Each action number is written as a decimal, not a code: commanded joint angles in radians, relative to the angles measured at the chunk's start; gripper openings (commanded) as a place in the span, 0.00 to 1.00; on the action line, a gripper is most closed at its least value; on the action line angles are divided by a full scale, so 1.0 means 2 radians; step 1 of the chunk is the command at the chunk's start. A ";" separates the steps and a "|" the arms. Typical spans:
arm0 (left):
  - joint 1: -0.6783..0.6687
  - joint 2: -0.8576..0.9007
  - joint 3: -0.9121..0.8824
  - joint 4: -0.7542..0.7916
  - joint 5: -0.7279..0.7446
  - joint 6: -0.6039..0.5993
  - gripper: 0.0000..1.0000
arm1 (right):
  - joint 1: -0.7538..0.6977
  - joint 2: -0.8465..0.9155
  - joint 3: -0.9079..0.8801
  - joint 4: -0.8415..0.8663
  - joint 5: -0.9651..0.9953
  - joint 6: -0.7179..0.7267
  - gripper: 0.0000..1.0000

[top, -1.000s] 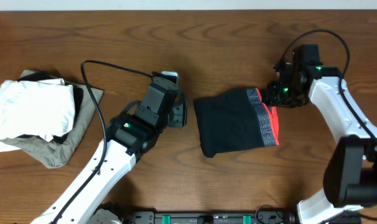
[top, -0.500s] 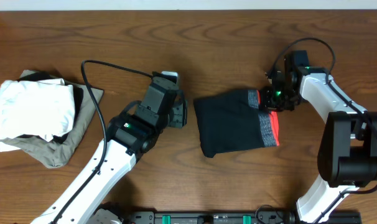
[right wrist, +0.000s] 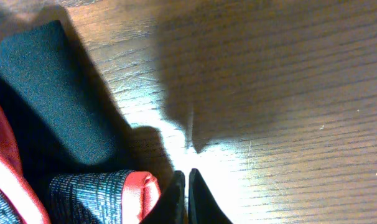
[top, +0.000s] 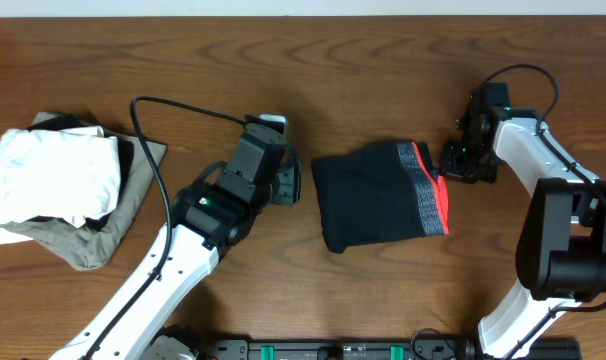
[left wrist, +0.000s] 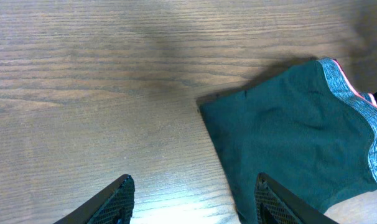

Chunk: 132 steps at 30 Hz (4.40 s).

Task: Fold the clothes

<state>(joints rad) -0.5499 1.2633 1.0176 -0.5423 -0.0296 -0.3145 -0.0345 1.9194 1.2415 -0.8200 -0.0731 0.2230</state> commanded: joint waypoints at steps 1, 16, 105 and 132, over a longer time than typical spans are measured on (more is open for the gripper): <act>0.002 0.007 -0.001 0.006 -0.001 0.008 0.63 | 0.002 -0.017 0.007 -0.007 0.009 -0.015 0.06; 0.020 0.177 -0.001 0.236 0.142 0.127 0.79 | 0.031 -0.187 0.038 -0.183 -0.084 -0.066 0.10; 0.046 0.381 -0.001 0.245 0.384 0.034 0.94 | 0.154 -0.003 -0.068 0.112 -0.077 -0.097 0.50; 0.017 0.388 -0.007 0.183 0.348 0.032 0.70 | 0.141 0.035 -0.068 0.146 -0.067 -0.095 0.50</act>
<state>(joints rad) -0.5014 1.9766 1.0645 -0.1364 0.7967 -0.2371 0.2565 1.9141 1.1370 -0.5163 -0.2440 0.0399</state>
